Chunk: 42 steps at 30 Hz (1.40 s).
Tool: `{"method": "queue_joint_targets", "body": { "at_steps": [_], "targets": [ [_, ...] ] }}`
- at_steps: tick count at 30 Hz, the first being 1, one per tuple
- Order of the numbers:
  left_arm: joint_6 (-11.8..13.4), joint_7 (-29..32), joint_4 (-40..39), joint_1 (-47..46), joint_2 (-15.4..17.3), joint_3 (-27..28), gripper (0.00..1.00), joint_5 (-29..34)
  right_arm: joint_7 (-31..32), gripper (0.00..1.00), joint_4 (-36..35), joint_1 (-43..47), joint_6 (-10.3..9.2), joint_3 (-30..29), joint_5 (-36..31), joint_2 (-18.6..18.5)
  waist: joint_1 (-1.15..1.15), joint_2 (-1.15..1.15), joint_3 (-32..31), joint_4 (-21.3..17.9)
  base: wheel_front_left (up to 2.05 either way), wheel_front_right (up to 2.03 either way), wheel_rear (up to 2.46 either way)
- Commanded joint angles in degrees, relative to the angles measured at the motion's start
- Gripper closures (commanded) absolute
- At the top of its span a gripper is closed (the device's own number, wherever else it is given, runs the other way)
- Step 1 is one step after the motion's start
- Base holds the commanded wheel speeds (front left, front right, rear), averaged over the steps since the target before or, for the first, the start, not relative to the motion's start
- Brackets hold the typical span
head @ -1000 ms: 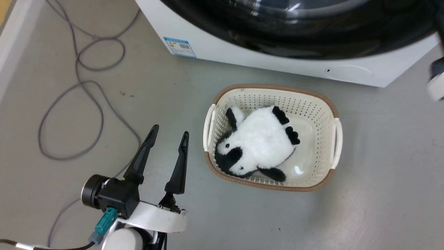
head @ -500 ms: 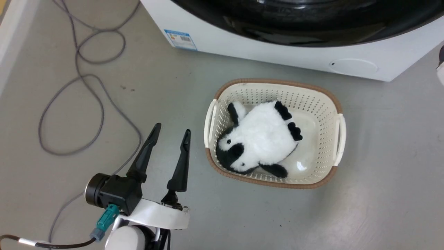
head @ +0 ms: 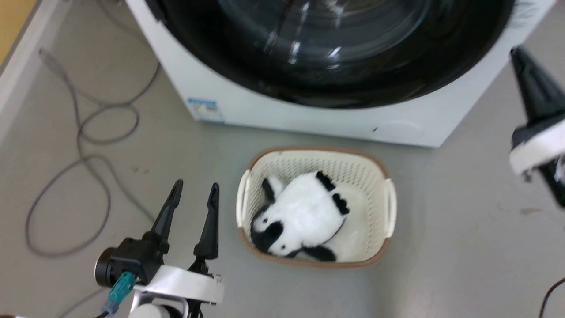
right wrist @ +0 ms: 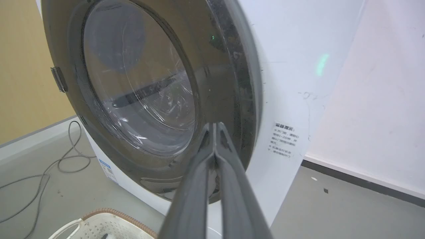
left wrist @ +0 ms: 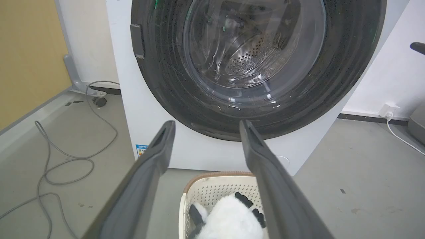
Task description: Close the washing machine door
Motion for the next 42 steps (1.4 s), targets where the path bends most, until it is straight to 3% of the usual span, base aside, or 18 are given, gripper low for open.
{"method": "queue_joint_targets", "body": {
  "at_steps": [1, 10, 11, 17, 23, 24, 25, 39, 40, 42],
  "targets": [
    [-0.12, -0.25, 0.10, 0.40, 0.02, 0.23, 0.00, 0.04, -0.23, 1.00, -0.60, 1.37, -0.06, -0.36, -0.05, 0.52, 0.00, 0.00, -2.92, -2.53, 0.00, 0.00, 0.00],
    [0.78, -0.25, 0.88, 4.27, 0.02, 4.56, 0.00, -0.56, -0.25, 1.00, -15.27, 19.76, -0.06, -12.00, -6.80, 11.29, 0.00, 0.00, -8.07, -7.48, 0.00, 0.00, 0.00],
    [0.72, -0.25, 0.78, 4.55, 0.02, 4.98, 0.00, -0.06, -0.25, 1.00, -17.86, 23.46, -0.06, -14.55, -8.09, 14.04, 0.00, 0.00, -8.81, -7.95, 0.00, 0.00, 0.00],
    [1.28, -0.25, 0.08, 6.08, 0.02, 5.88, 0.00, -0.57, -0.25, 1.00, -23.56, 33.03, -0.06, -18.08, -13.38, 20.31, 0.00, 0.00, -10.44, -9.02, 0.00, 0.00, 0.00],
    [2.28, -0.25, 1.37, 7.41, 0.02, 5.83, 0.00, 0.16, -0.26, 1.00, -24.97, 39.35, -0.06, -18.52, -16.85, 23.61, 0.00, 0.00, -11.76, -9.47, 0.00, 0.00, 0.00],
    [2.34, -0.25, 1.57, 7.60, 0.02, 5.81, 0.00, 0.43, -0.26, 0.60, -24.91, 40.06, -0.06, -18.58, -17.27, 23.99, 0.00, 0.00, -11.93, -9.50, 0.00, 0.00, 0.00],
    [2.39, -0.25, 1.81, 7.79, 0.02, 5.72, 0.00, 0.68, -0.26, 0.00, -24.56, 40.75, -0.06, -18.63, -17.21, 24.37, 0.00, 0.00, -12.10, -9.51, 0.00, 0.00, 0.00],
    [3.10, -0.25, 3.18, 8.44, 0.02, 5.26, 0.00, 1.37, -0.26, 0.00, -25.24, 42.01, -0.06, -20.28, -19.03, 25.88, 0.00, 0.00, -12.75, -9.14, 0.00, 0.00, 0.00],
    [2.80, 0.07, 3.08, 7.76, -0.05, 5.25, 1.00, 1.29, 0.02, 1.00, -24.95, 41.46, -0.02, -20.28, -18.66, 25.52, 0.00, 0.00, -12.76, -9.15, 0.00, 0.00, 0.00],
    [2.79, 0.12, 3.11, 7.75, -0.05, 5.21, 1.00, 1.29, 0.04, 1.00, -24.93, 41.45, -0.02, -20.24, -18.66, 25.52, 0.00, 0.00, -12.77, -9.15, 0.00, 0.00, 0.00]
  ]
}}
